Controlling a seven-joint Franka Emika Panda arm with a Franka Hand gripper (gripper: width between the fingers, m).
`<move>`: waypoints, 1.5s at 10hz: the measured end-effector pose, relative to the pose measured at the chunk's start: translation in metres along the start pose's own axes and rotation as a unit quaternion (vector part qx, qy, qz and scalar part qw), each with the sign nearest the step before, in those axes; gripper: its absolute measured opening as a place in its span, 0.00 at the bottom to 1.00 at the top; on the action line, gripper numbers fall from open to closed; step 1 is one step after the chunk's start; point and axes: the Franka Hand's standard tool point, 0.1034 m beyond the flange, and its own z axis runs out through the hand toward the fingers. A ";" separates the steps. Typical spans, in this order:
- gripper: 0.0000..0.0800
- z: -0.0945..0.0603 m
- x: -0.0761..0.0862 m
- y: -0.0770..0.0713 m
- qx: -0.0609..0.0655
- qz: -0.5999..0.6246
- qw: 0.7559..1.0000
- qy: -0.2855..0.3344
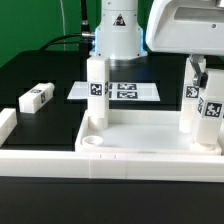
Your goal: Assemble desk
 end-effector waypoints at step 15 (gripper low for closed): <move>0.36 0.003 -0.002 -0.006 0.039 0.551 0.834 -0.011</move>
Offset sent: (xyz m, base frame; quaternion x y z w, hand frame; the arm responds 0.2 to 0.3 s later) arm -0.0107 0.0019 -0.0051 0.0357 0.0075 0.3134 0.9489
